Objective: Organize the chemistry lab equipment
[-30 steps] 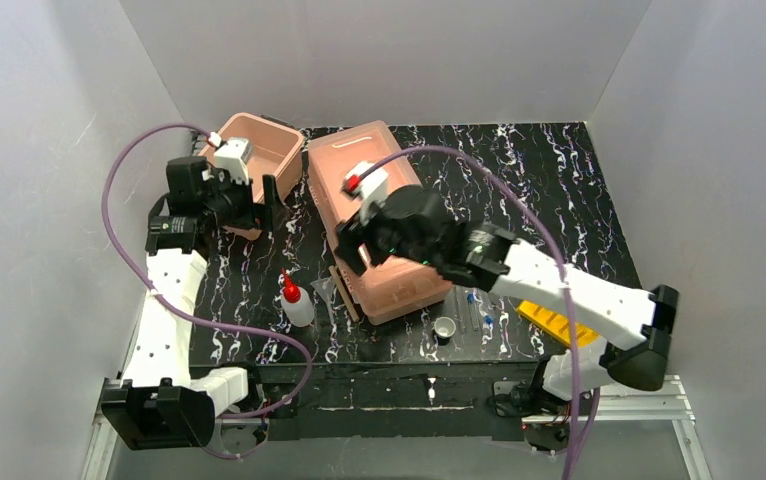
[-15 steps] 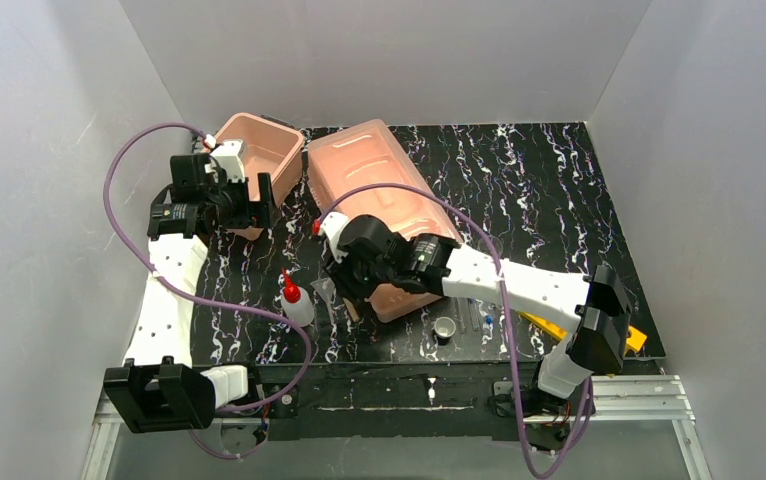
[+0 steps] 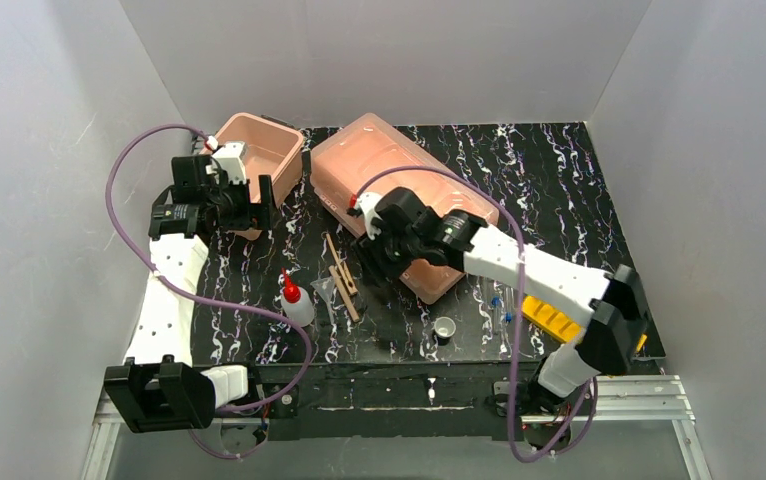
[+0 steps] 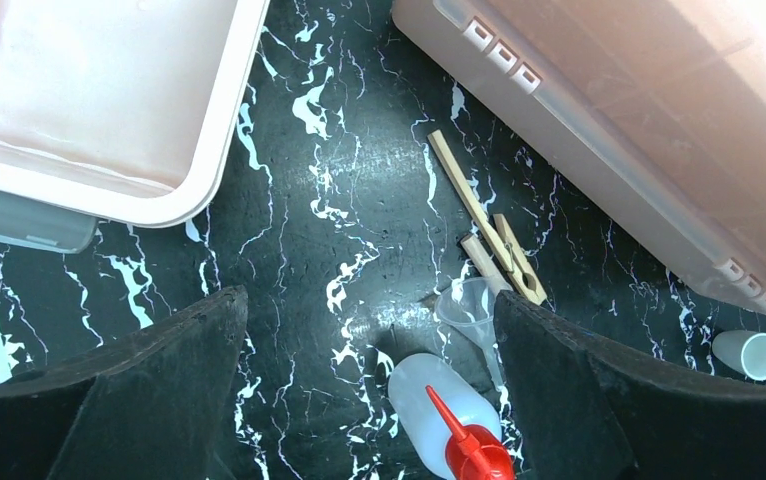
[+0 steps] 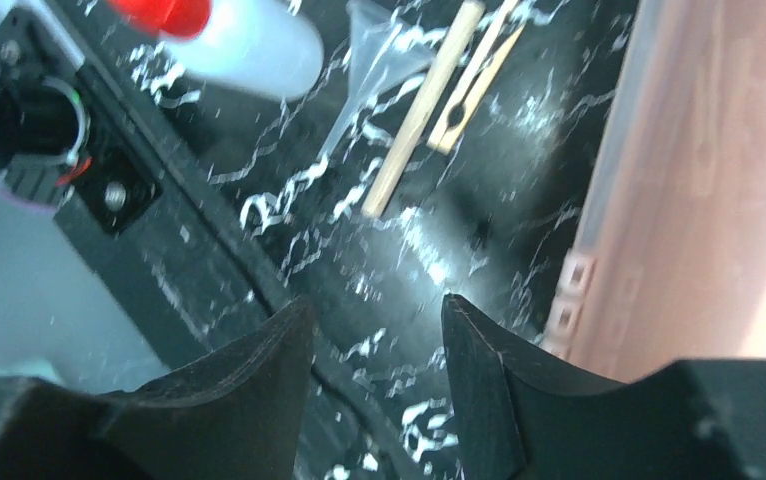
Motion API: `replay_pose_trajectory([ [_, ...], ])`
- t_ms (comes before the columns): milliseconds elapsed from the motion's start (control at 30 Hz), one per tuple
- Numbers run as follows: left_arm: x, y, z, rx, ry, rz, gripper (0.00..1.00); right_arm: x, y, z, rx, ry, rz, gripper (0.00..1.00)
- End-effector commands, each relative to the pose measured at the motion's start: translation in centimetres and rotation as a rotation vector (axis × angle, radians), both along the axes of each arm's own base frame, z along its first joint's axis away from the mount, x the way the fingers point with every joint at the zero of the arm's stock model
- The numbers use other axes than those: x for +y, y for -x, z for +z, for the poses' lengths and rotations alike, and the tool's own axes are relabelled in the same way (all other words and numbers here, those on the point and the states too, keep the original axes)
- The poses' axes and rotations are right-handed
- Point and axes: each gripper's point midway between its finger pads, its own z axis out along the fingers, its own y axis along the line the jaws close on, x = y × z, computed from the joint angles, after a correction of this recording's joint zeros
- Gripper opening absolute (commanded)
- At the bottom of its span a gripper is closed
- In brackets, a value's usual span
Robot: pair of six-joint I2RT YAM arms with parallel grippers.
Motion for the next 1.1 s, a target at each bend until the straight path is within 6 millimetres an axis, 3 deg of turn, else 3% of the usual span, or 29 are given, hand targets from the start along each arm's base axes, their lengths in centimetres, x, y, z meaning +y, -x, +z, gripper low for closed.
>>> replay_pose_trajectory([
  [0, -0.5, 0.0, -0.7, 0.014, 0.013, -0.037, 0.91, -2.4, 2.9, 4.1, -0.024, -0.131, 0.003, 0.51],
  [167, -0.7, -0.4, -1.2, 0.029, 0.026, -0.052, 0.87, -6.9, 3.8, 4.0, -0.077, -0.118, -0.084, 0.38],
  [267, -0.8, -0.5, -1.2, 0.027, 0.03, -0.057, 0.87, -9.5, 3.4, 2.1, -0.086, -0.054, -0.144, 0.33],
  [367, -0.9, -0.5, -0.9, 0.019, 0.033, -0.063, 0.87, -10.7, 3.1, 0.5, -0.065, -0.022, -0.17, 0.28],
  [600, -1.2, -0.2, -0.8, 0.002, 0.028, -0.093, 0.86, -10.3, 1.7, -1.4, 0.001, -0.023, -0.165, 0.24],
  [967, -0.7, -0.5, -1.0, -0.003, -0.005, -0.09, 0.86, -7.9, -5.1, -0.7, -0.002, -0.058, -0.207, 0.19],
  [1067, -0.6, -0.6, -1.1, -0.006, -0.014, -0.087, 0.86, -8.9, -8.0, -0.8, -0.012, -0.039, -0.335, 0.14],
])
